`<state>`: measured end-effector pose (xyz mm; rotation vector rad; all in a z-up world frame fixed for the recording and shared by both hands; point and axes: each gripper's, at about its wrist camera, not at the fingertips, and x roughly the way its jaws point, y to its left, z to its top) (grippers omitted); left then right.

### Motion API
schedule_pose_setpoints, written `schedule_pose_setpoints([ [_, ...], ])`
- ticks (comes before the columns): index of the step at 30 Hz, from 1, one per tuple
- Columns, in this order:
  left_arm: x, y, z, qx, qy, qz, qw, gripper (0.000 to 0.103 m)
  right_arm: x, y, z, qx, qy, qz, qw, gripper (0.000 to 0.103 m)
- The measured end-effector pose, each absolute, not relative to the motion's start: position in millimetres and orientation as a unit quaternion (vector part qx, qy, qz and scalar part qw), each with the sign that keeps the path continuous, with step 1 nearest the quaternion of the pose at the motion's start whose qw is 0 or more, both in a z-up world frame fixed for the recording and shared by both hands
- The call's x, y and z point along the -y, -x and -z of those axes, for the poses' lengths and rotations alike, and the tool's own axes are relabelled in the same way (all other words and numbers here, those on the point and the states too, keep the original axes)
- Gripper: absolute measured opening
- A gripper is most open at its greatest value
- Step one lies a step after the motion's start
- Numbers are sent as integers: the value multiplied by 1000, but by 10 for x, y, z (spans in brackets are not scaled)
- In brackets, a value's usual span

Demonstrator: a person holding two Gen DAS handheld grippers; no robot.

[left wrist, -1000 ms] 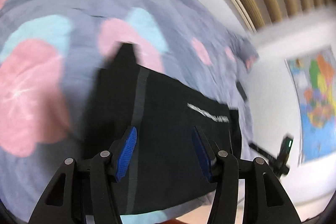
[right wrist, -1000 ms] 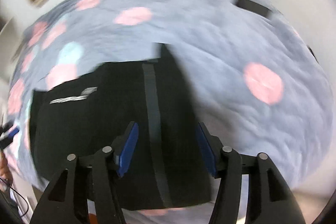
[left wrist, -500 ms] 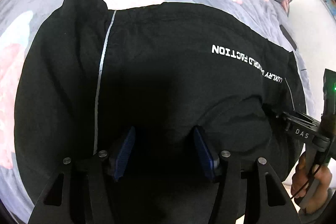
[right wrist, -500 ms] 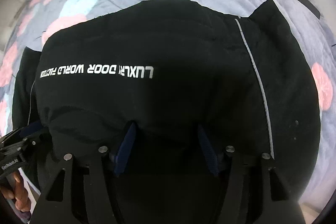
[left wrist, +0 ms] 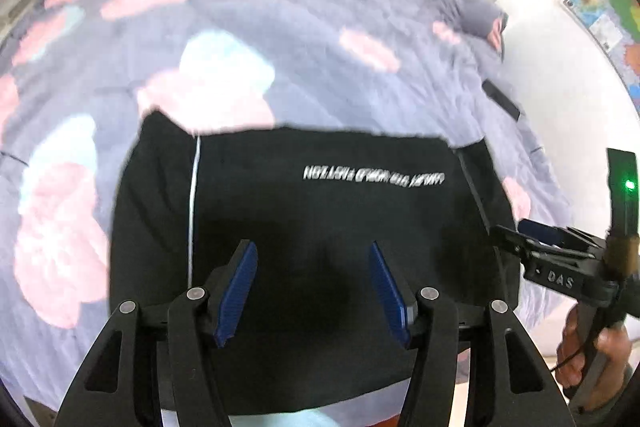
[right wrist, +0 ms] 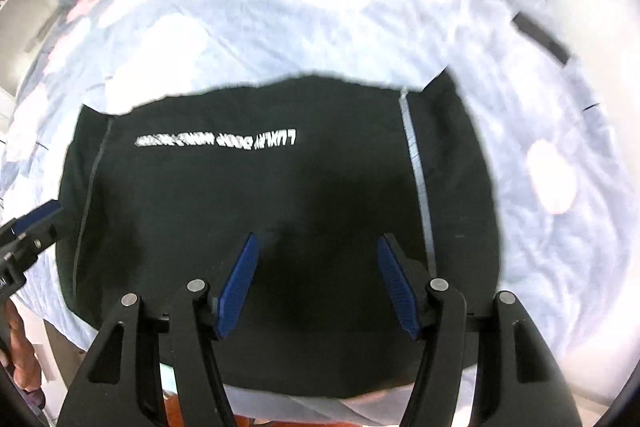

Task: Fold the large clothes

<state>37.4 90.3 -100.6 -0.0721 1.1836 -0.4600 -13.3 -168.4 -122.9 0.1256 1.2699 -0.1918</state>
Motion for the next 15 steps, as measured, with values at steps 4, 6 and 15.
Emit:
schedule_pose_setpoints([
  [4,-842,-293,607,-519,19,213,828,60,1577,173,789,-560,-45,100,821,69],
  [6,-779,-246,409,-504,19,216,836,61,1535,212,561,-543,-36,104,833,70],
  [15,-678,-4,-312,-435,-2,197,879,62,1304,332,-179,-486,-11,114,866,74],
])
